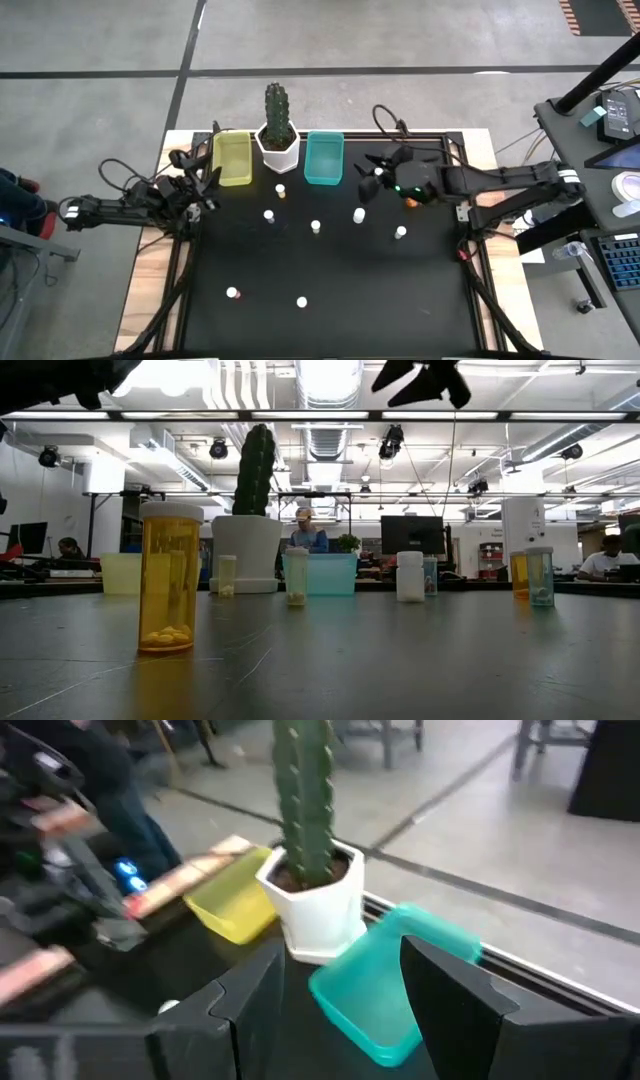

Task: Pick and place medicine bottles into bin by pill shape (circle, oval)
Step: Put the light blue tablet bottle into the blue bin

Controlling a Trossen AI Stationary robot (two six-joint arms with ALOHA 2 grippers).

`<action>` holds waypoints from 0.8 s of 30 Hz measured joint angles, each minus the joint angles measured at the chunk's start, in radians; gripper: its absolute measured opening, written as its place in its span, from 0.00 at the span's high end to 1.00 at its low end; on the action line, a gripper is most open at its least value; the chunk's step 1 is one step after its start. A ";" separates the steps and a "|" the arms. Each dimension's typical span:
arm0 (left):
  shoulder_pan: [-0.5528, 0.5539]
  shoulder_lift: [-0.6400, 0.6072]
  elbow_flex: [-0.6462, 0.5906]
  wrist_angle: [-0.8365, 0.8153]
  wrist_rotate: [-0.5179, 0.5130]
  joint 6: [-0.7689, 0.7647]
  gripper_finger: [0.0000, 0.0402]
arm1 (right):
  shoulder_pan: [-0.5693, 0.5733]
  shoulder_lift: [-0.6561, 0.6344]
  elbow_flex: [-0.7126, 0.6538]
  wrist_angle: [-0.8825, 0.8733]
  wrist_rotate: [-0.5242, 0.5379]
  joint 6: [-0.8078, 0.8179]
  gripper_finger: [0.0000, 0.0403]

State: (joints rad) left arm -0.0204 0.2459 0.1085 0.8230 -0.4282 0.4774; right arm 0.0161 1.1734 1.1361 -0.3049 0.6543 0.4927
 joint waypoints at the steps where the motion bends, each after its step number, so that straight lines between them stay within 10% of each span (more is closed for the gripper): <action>1: 0.000 -0.001 0.000 0.000 0.000 0.000 0.53 | -0.019 0.021 0.030 -0.045 -0.018 0.016 0.52; 11: 0.000 0.000 0.000 0.005 0.000 -0.001 0.53 | -0.266 0.220 0.222 -0.497 -0.202 0.152 0.52; 24: 0.000 0.000 0.000 0.005 0.000 -0.002 0.53 | -0.517 0.369 0.205 -0.586 -0.489 0.135 0.52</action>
State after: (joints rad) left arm -0.0204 0.2462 0.1085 0.8279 -0.4278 0.4759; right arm -0.5011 1.5427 1.3415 -0.8914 0.1653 0.6273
